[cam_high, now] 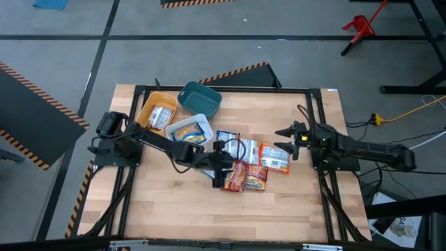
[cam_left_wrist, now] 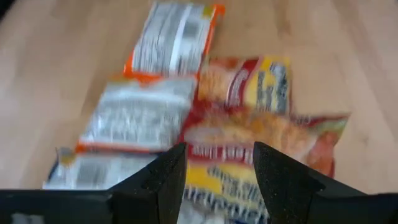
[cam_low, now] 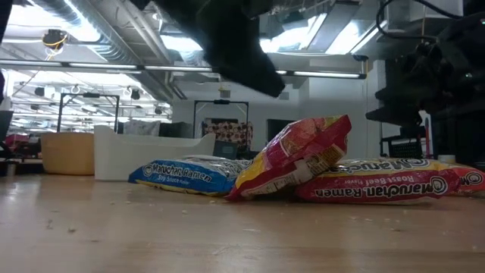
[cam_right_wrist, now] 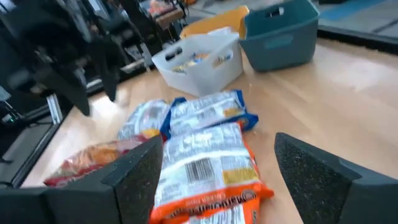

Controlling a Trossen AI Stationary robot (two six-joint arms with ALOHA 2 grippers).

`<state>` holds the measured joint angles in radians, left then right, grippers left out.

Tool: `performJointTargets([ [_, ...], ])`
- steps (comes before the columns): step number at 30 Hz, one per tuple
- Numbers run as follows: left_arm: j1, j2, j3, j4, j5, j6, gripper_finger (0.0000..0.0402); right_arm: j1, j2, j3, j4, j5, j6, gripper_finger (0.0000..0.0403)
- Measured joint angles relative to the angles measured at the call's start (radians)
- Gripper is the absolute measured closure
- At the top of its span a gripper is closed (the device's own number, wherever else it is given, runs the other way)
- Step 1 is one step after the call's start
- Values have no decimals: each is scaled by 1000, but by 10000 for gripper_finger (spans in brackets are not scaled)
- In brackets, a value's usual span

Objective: Sort Maruchan noodles
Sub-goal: Put the left red noodle into the blue bin

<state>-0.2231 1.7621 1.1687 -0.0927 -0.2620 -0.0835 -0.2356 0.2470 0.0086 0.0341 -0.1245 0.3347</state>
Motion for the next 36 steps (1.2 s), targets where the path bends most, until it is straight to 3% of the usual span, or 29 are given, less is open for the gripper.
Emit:
performJointTargets([
  [4, 42, -1, 1, 66, 33, 94, 223, 0, 33, 0, 0, 0, -1, 107],
  [9, 124, 14, 48, 98, 195, 107, 223, 0, 59, 0, 1, 0, 0, 107],
  [15, 174, 33, 72, 96, 312, 140, 223, 0, 66, 0, 1, 0, 0, 107],
  [22, 206, 34, 72, 106, 384, 146, 223, 0, 65, 0, 1, 0, 0, 107],
  [28, 210, 105, 71, 172, 450, 146, 223, 0, 65, 0, 1, 0, 0, 107],
  [36, 211, 165, 71, 242, 472, 148, 223, 0, 65, 0, 1, 0, -1, 107],
])
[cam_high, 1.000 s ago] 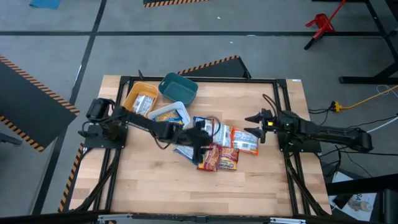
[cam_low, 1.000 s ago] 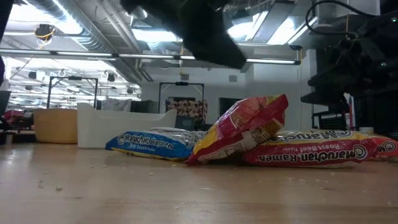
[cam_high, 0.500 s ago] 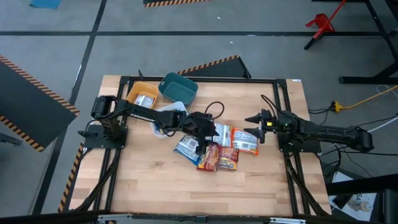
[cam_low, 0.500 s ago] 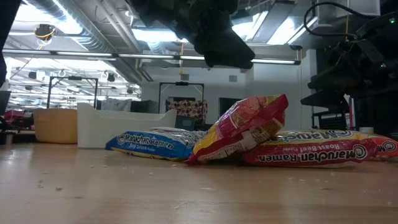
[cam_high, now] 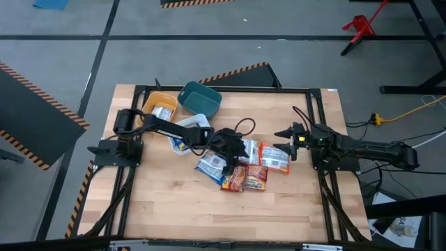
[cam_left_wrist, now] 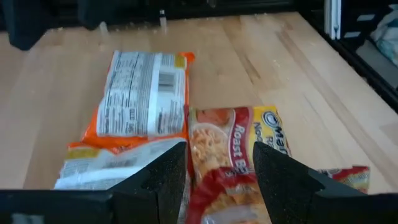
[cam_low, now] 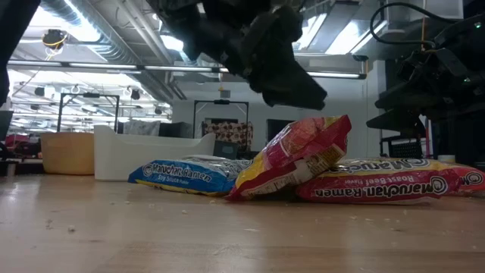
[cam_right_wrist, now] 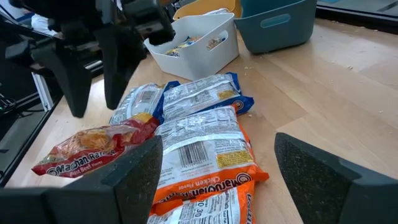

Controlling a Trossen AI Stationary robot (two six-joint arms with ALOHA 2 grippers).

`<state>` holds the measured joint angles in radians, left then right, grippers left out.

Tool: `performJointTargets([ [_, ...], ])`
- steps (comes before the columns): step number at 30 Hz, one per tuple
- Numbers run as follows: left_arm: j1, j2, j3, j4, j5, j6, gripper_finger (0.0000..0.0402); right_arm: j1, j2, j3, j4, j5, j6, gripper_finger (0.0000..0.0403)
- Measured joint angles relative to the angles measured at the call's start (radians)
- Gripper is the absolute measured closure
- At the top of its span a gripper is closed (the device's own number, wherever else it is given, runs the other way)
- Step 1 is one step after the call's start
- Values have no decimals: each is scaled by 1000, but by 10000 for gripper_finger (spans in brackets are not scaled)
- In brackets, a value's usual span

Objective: Sort Maruchan noodles
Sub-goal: Put the left red noodle into the blue bin

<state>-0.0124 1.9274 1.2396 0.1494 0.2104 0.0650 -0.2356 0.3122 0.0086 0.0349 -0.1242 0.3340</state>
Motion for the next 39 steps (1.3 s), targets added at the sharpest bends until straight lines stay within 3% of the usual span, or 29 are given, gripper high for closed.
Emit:
performJointTargets([
  [8, 2, 67, 0, 9, 41, -12, 223, 0, 0, 0, 0, 0, 0, 107],
  [39, 6, 117, 0, -41, 100, -32, 228, 0, 0, 0, 0, 0, -3, 107],
])
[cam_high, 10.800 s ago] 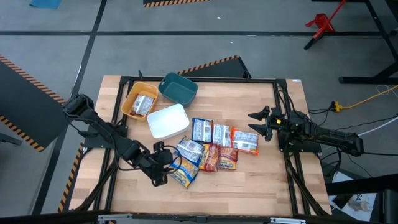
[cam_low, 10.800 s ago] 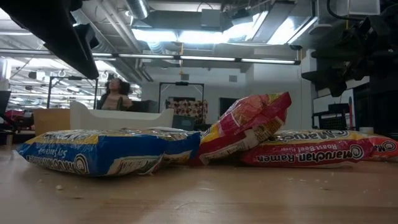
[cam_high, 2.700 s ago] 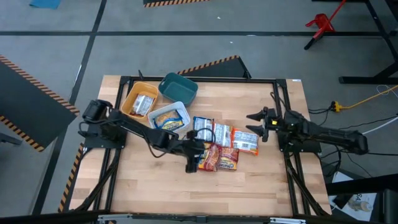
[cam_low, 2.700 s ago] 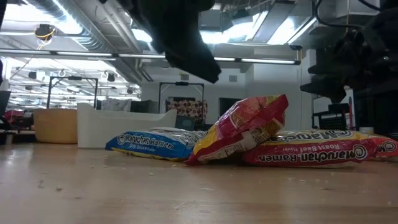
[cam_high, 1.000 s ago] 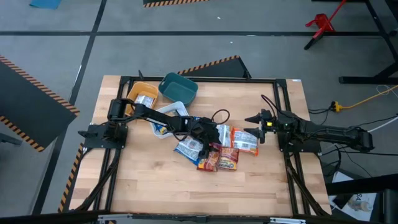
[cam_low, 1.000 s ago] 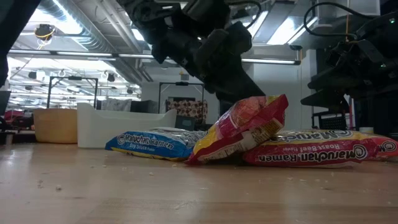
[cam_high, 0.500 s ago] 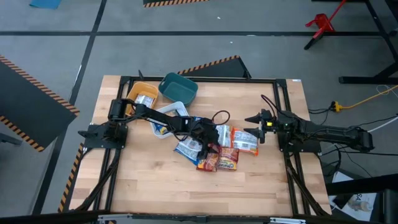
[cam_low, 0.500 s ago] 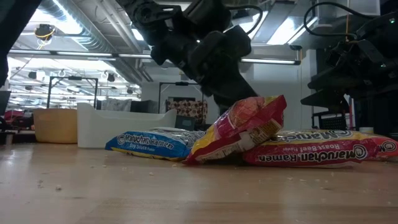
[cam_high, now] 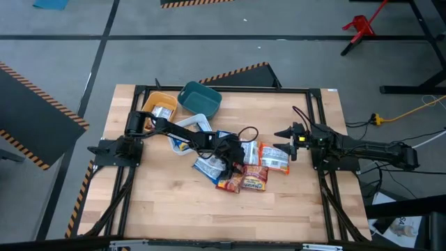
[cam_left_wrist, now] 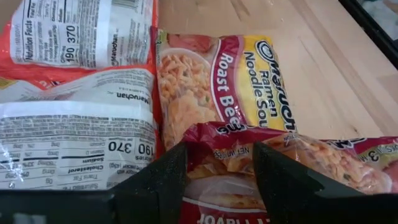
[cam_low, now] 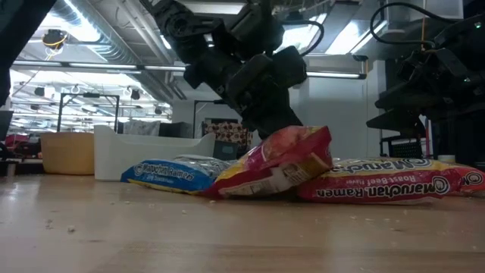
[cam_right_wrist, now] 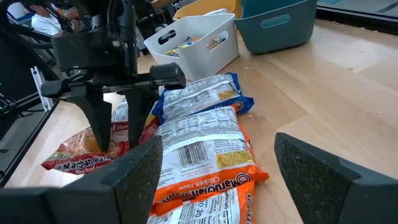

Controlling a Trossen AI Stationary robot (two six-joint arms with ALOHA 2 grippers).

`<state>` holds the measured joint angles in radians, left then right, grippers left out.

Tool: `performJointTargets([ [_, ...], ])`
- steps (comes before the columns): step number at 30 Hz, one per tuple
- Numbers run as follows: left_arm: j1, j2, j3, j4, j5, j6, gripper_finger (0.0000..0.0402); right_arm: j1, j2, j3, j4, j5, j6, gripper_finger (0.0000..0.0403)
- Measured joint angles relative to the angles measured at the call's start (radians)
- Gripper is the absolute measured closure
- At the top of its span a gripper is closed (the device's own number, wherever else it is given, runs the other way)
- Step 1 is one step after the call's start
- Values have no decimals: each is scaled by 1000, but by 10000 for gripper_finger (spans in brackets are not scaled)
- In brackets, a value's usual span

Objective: Sort Maruchan noodles
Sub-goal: Put the left red noodle into the blue bin

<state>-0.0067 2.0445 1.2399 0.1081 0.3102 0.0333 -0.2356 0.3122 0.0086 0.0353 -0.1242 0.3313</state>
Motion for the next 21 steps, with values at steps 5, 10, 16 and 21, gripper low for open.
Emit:
performJointTargets([
  [5, 0, 13, 1, -33, -6, 3, 278, 0, 0, 0, 0, 0, 0, 107],
  [10, -3, 34, 0, -51, 2, 3, 360, 0, 0, 0, 0, 0, 0, 107],
  [16, -14, 28, -1, -54, -27, -23, 399, 0, 0, 0, 0, 0, 0, 107],
  [21, -34, -11, -1, -53, -85, -51, 401, 0, 0, 0, 0, 1, 0, 107],
])
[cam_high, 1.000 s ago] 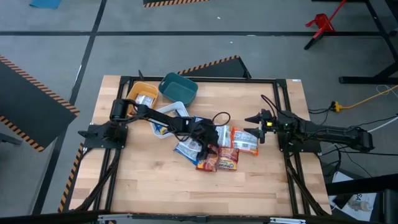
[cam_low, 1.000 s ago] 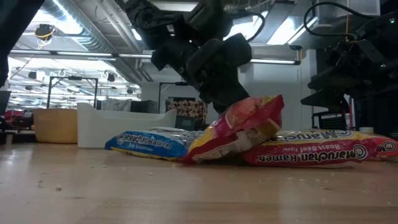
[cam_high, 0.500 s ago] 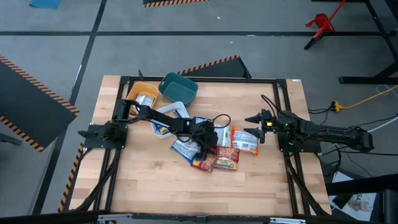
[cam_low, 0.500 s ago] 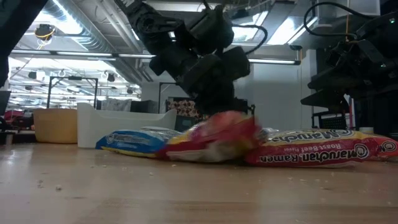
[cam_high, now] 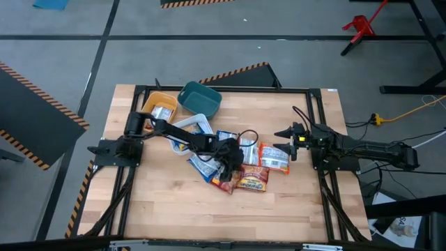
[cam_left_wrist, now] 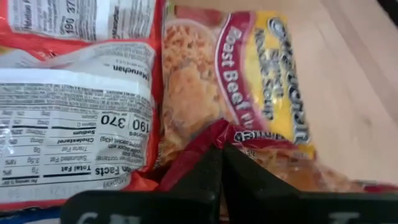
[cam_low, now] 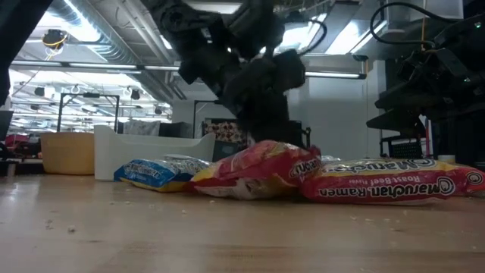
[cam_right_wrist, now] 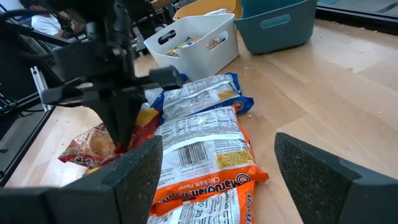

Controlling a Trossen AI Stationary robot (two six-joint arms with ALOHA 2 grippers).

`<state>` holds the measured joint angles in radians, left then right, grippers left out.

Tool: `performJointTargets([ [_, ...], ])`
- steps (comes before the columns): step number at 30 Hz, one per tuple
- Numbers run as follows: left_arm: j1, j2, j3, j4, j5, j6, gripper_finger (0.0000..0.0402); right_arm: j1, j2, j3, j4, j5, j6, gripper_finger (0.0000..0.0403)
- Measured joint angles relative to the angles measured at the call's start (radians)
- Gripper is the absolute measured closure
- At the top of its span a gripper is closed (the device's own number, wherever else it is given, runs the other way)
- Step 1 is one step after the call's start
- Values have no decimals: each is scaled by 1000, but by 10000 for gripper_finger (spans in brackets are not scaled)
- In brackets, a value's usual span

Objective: Sort Maruchan noodles
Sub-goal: Put the left red noodle into the blue bin

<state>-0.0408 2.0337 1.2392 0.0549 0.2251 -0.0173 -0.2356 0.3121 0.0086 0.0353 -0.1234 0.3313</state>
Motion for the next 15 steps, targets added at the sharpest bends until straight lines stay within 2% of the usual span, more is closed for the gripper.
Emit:
performJointTargets([
  [3, -7, -34, 0, -3, -18, -45, 401, 0, 0, 0, 0, 0, 0, 107],
  [15, 1, -187, 0, -31, -203, -164, 401, 0, 0, 0, 0, 3, 0, 107],
])
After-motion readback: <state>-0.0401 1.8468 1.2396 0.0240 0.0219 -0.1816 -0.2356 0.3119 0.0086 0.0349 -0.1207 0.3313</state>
